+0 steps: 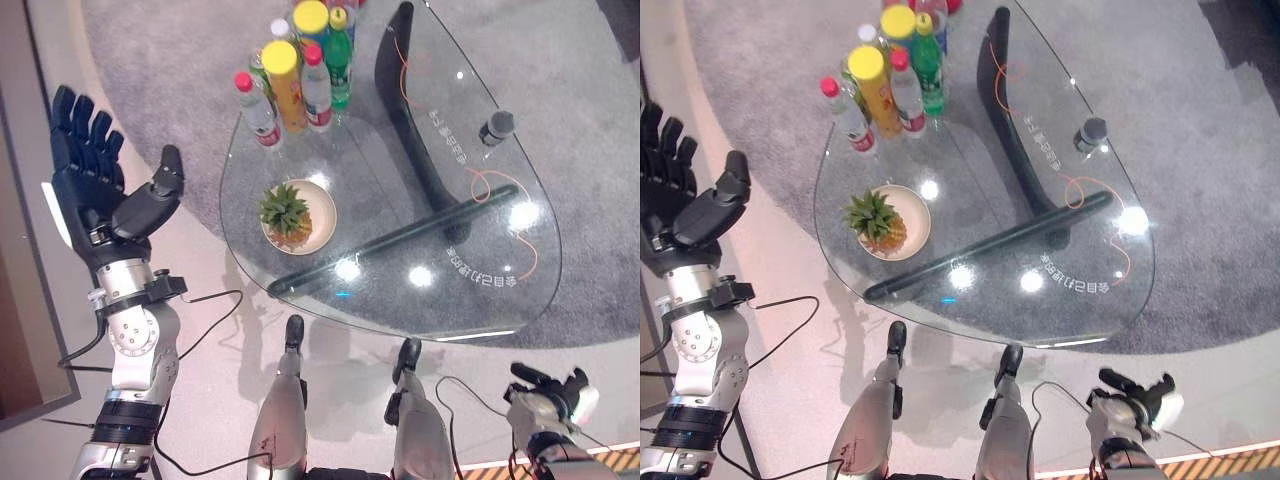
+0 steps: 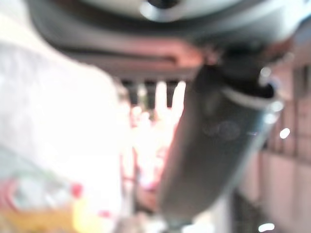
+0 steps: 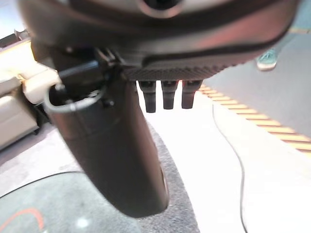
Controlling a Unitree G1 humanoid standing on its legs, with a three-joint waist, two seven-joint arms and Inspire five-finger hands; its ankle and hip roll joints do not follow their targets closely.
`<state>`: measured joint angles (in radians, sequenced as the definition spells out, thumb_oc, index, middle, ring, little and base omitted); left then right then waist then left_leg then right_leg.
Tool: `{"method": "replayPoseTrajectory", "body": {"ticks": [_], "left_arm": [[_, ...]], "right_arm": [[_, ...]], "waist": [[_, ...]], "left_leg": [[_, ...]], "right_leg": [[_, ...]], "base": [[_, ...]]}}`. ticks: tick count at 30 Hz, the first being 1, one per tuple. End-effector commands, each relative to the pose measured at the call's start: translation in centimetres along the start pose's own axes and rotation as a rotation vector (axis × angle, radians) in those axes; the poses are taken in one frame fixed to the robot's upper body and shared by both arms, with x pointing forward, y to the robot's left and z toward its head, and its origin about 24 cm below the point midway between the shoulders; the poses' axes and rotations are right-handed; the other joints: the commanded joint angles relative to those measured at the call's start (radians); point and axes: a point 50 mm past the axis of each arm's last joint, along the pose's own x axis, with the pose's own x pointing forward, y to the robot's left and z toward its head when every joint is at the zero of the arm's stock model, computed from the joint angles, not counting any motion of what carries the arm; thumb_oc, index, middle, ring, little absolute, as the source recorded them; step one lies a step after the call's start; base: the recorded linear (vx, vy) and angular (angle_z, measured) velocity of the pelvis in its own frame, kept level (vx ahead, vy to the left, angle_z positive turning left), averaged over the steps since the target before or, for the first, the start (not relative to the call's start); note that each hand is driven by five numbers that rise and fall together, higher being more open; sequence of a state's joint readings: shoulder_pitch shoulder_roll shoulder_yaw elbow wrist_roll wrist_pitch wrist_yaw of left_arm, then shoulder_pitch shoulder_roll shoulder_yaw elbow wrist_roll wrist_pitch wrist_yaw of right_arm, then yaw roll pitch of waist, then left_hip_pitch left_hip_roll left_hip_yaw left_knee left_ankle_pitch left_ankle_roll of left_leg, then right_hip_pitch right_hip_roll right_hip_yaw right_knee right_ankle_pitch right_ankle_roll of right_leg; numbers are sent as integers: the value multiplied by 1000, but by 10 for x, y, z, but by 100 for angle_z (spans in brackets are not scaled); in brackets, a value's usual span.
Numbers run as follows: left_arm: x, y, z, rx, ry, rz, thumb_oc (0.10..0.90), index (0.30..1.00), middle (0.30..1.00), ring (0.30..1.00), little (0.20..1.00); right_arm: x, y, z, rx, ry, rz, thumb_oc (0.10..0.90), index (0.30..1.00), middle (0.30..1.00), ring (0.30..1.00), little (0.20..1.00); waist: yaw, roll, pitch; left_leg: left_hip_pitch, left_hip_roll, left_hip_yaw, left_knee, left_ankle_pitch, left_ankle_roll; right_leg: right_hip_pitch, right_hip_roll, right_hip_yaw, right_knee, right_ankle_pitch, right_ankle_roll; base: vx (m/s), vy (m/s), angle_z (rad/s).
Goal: Pick up the fruit to the plate
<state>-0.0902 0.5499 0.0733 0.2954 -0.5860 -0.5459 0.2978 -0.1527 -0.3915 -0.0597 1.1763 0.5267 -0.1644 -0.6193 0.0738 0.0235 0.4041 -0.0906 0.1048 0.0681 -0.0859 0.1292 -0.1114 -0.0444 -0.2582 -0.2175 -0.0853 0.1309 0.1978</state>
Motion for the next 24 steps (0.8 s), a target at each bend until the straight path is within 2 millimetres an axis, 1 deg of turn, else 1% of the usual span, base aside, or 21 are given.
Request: {"method": "replayPoseTrajectory", "body": {"ticks": [1,2,3,4,5,7,9,10,12,13,15,17,18,19,20,21,23,24], "left_arm": [[19,4,10,-124,-55,14,800,900,900,900,900],[12,15,-3,-88,19,34,800,900,900,900,900],[-4,26,-28,-41,143,41,800,900,900,900,900],[-8,28,-33,-21,164,43,800,900,900,900,900],[-25,41,-51,34,254,65,800,900,900,900,900],[-45,56,-70,103,362,92,800,900,900,900,900],[-57,63,-81,121,436,108,800,900,900,900,900],[-62,66,-85,149,461,111,800,900,900,900,900],[-77,73,-98,209,567,99,800,900,900,900,900],[-78,74,-99,216,575,96,800,900,900,900,900],[-94,83,-109,259,686,78,800,900,900,900,900],[-109,90,-116,298,773,50,800,900,900,900,900],[-117,93,-120,298,825,35,800,900,900,900,900],[-120,94,-121,305,844,29,800,900,900,900,900],[-129,97,-124,342,888,6,800,900,900,900,900],[-137,98,-127,340,930,-3,800,900,900,900,900],[-148,99,-132,339,1002,-25,800,900,900,900,900],[-159,96,-137,339,1066,-57,800,900,900,900,900]], "right_arm": [[12,-28,1,-109,-70,-27,800,900,900,900,900],[10,-32,-12,-140,-43,-11,800,900,900,900,900],[8,-34,-25,-185,-11,9,800,900,900,900,900],[7,-35,-28,-196,-1,17,800,900,900,900,900],[5,-39,-42,-236,40,46,800,900,900,900,900],[3,-43,-54,-280,79,79,800,900,900,900,900],[2,-46,-60,-304,98,103,800,900,900,900,900],[2,-47,-62,-316,109,106,800,900,900,900,900],[2,-50,-67,-357,141,120,800,900,900,900,900],[2,-51,-68,-360,143,120,800,900,900,900,900],[1,-53,-73,-402,175,143,800,900,900,900,900],[0,-54,-79,-443,209,183,800,900,900,900,900],[-1,-54,-81,-455,220,199,800,900,900,900,900],[-1,-54,-82,-460,226,207,800,900,900,900,900],[-3,-52,-85,-493,247,250,800,900,900,900,900],[-4,-50,-87,-530,248,274,800,900,900,900,900],[-5,-48,-88,-586,239,310,800,900,900,900,900],[-8,-42,-91,-638,234,363,800,900,900,900,900]], "waist": [[-16,-26,-101],[-18,-26,-129],[-21,-26,-168],[-22,-25,-175],[-24,-25,-210],[-30,-24,-246],[-35,-22,-261],[-38,-22,-270],[-43,-19,-288],[-43,-19,-289],[-48,-18,-303],[-51,-18,-313],[-52,-18,-316],[-52,-18,-317],[-53,-17,-322],[-54,-16,-326],[-55,-14,-329],[-56,-14,-333]], "left_leg": [[-25,31,30,32,-55,-21],[-2,33,33,25,-57,-19],[23,34,38,20,-59,-20],[31,34,39,16,-59,-20],[56,38,45,9,-62,-20],[83,42,53,1,-66,-20],[97,42,56,-1,-70,-19],[106,41,57,-1,-73,-18],[131,40,63,-1,-85,-17],[134,39,63,-1,-86,-16],[157,39,70,-1,-96,-14],[173,39,73,-1,-103,-13],[179,39,73,-1,-104,-12],[182,39,73,-1,-106,-12],[189,40,76,-1,-110,-11],[192,41,77,-1,-112,-11],[196,43,80,-1,-113,-10],[198,46,82,-1,-113,-11]], "right_leg": [[-40,3,4,28,-8,-3],[-20,4,1,23,-11,-4],[4,4,0,17,-12,-3],[11,4,-1,14,-12,-3],[34,5,-6,8,-14,-3],[56,6,-6,5,-19,-1],[69,7,-3,5,-23,-1],[76,7,-1,5,-25,-1],[96,7,0,6,-32,-2],[99,8,0,6,-33,-2],[116,8,2,7,-39,-3],[126,8,3,6,-42,-3],[130,9,4,5,-43,-2],[133,10,4,4,-43,-2],[139,11,1,1,-45,-2],[141,12,1,-1,-45,-2],[143,13,0,-2,-45,-1],[143,13,-1,-2,-46,-2]], "base": [[209,52,-13],[282,63,-3],[213,42,-4],[250,37,0],[186,25,-3],[173,38,-6],[80,40,-2],[94,49,-2],[85,43,-9],[63,26,-10],[72,30,-2],[50,25,-1],[23,17,-4],[16,30,-2],[8,35,-2],[0,41,-1],[-12,31,-1],[0,0,0]]}}
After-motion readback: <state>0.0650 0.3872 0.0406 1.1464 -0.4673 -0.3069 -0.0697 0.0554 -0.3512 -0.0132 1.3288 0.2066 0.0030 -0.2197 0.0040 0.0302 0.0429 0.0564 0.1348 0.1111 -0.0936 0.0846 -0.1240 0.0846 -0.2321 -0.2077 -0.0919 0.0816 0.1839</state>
